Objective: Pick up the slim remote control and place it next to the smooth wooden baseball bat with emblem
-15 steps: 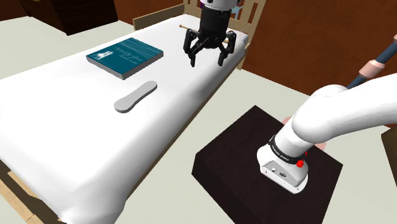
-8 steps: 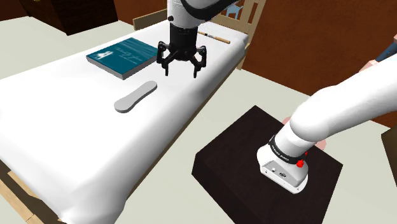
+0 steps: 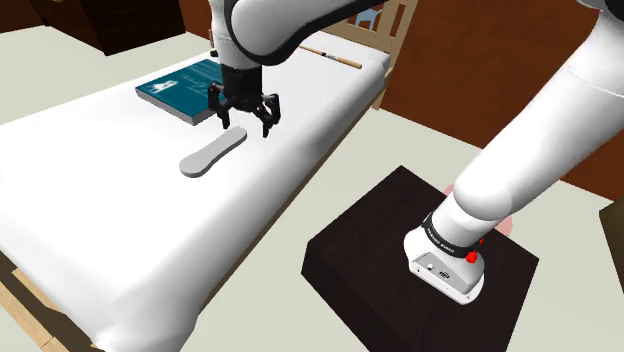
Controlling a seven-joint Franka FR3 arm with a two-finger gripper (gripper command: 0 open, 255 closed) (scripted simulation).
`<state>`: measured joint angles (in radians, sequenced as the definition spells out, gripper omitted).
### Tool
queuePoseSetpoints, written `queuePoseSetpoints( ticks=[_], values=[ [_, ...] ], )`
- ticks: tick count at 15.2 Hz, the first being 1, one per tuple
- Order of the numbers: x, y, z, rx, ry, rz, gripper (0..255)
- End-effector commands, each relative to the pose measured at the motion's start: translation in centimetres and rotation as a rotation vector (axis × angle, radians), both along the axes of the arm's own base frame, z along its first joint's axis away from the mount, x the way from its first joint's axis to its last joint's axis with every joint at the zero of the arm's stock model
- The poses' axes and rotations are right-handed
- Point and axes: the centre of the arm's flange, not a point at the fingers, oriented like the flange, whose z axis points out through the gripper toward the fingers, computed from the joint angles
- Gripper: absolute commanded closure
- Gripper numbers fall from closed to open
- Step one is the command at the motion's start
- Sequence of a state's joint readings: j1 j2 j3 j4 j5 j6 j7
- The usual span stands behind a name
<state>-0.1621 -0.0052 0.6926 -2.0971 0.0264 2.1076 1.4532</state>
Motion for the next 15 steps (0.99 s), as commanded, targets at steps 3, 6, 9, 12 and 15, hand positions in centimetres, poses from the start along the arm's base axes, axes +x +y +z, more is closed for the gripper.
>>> queuePoseSetpoints(
  ticks=[3,6,9,12,15],
  values=[
    [4.0,1.9,-2.8,-0.003,-0.003,-0.123,0],
    [7.2,3.1,-4.9,-0.006,-0.004,-0.211,0],
    [9.6,3.8,-6.4,-0.008,-0.005,-0.276,0],
    [9.6,3.8,-8.0,-0.008,-0.005,-0.276,0],
    [9.7,3.9,-9.6,-0.008,-0.005,-0.276,0]
  ],
)
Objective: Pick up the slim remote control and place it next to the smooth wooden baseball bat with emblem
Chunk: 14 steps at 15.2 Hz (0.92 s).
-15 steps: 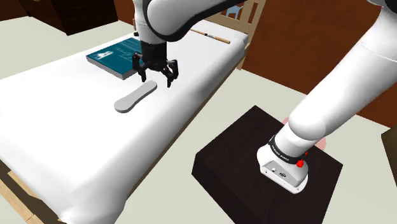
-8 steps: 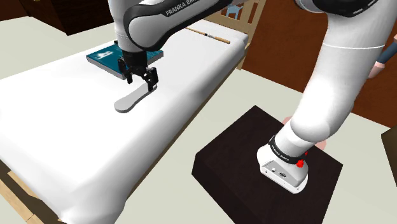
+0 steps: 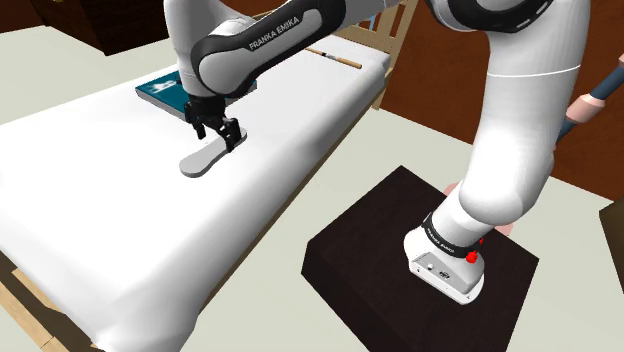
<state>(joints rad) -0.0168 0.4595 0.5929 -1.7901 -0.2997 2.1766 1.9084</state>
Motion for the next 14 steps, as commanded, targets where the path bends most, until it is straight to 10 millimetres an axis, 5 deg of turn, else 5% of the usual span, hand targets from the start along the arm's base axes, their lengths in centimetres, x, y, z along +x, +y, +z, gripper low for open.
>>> queuePoseSetpoints(
  ticks=[1,9,10,14],
  values=[
    [0.05,0.05,-1.39,0.0,0.0,0.0,0],
    [0.04,0.05,-1.39,0.0,0.0,0.0,0],
    [0.04,0.05,-1.39,0.0,0.0,0.0,255],
    [0.05,0.05,-1.39,0.0,0.0,0.0,255]
  ],
)
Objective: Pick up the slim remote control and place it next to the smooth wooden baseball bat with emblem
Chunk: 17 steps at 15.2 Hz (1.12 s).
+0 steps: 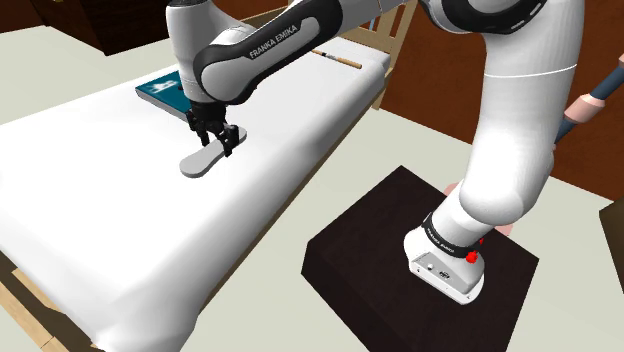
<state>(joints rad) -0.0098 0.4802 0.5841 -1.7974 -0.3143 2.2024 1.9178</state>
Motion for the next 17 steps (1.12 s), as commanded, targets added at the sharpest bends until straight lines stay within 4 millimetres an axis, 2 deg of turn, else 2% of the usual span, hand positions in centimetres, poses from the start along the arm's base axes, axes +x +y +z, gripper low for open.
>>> queuePoseSetpoints(
  ticks=[1,5,17],
  values=[
    [0.0,0.0,0.0,0.0,0.0,0.0,255],
    [0.0,0.0,0.0,0.0,0.0,0.0,255],
    [0.0,0.0,6.3,0.0,0.0,0.0,255]
  ],
)
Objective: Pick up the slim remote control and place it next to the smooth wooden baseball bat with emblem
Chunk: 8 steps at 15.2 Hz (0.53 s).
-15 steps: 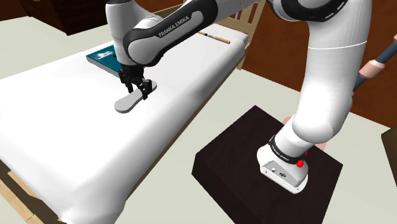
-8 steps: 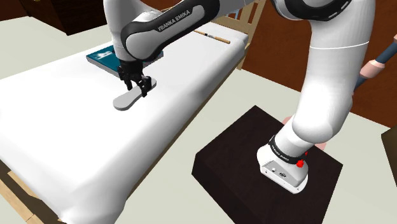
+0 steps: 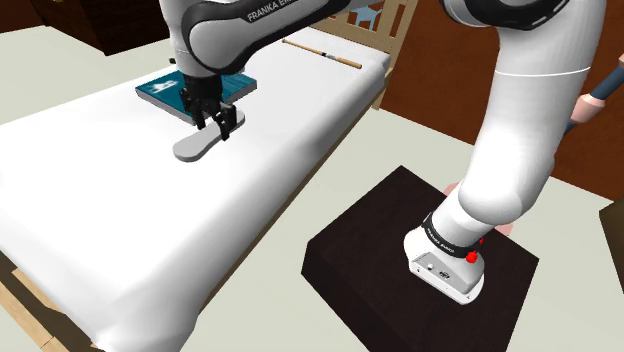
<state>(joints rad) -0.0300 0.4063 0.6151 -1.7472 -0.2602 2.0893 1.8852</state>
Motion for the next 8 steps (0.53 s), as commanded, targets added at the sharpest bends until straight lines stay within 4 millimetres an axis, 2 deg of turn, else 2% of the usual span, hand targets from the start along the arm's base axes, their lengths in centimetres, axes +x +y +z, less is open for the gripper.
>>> queuePoseSetpoints(
  ticks=[1,6,8],
  values=[
    [0.1,0.0,1.1,0.0,0.0,0.0,255],
    [0.1,0.0,3.3,0.0,0.0,0.0,255],
    [0.7,-2.6,3.3,0.0,0.0,0.0,255]
  ],
)
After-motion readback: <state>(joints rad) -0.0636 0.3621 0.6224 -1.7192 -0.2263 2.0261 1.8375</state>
